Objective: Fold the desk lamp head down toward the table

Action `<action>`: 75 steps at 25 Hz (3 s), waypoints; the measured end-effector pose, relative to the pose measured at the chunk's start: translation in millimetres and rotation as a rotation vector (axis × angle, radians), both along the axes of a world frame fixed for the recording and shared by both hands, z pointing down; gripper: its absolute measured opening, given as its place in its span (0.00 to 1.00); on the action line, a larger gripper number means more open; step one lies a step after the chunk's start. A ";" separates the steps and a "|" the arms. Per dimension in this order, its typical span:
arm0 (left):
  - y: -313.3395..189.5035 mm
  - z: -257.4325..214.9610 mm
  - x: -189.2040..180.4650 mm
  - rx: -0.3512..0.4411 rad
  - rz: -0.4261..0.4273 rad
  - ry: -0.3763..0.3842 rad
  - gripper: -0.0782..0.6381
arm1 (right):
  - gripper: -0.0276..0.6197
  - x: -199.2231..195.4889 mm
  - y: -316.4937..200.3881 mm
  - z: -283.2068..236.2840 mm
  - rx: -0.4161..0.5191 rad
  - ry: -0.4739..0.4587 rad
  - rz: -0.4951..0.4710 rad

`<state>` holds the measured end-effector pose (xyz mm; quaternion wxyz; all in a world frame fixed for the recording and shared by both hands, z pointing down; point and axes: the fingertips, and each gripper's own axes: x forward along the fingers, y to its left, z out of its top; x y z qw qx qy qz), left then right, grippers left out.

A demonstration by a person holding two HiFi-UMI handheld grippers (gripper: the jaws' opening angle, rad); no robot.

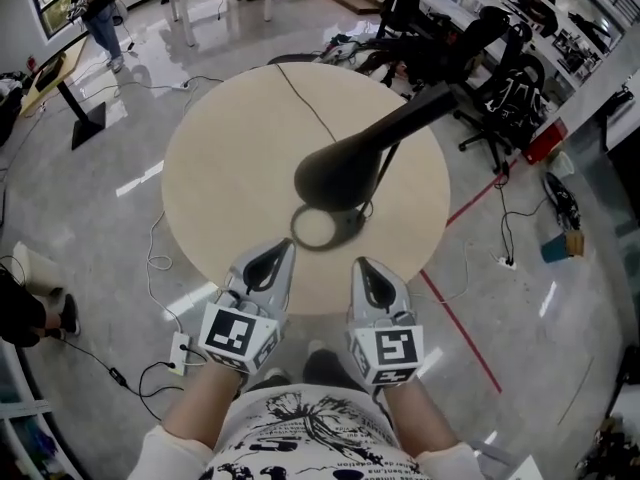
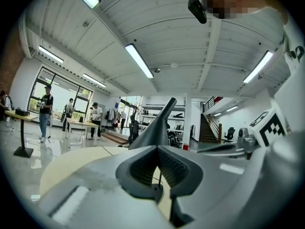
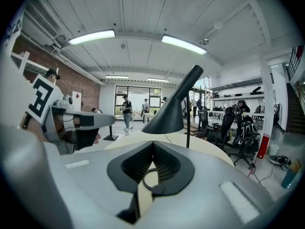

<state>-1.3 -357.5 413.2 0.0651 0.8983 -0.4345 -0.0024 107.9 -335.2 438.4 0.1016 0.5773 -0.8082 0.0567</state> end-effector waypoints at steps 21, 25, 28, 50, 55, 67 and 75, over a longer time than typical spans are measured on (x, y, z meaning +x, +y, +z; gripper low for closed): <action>132.3 16.4 -20.3 -0.026 0.148 -0.018 0.11 | 0.06 -22.1 141.6 -6.5 0.057 0.001 0.188; 153.9 8.8 -19.8 -0.008 0.136 -0.007 0.11 | 0.06 -18.8 164.2 -8.6 0.058 -0.008 0.184; 175.2 7.6 -12.6 -0.014 0.115 0.013 0.11 | 0.06 -14.1 188.0 -7.9 0.050 -0.004 0.177; 407.8 11.9 27.0 0.013 -0.032 -0.011 0.11 | 0.06 12.7 395.8 5.0 0.105 -0.101 -0.030; 445.7 7.4 21.4 0.011 -0.032 0.015 0.11 | 0.06 11.3 433.7 2.3 0.104 -0.078 0.002; 521.9 -10.8 -19.8 0.036 -0.013 0.004 0.12 | 0.06 -18.7 511.3 -14.1 0.122 -0.074 0.068; 546.7 -9.7 -41.1 0.043 0.017 0.038 0.11 | 0.05 -42.4 541.7 -9.5 0.124 -0.053 0.066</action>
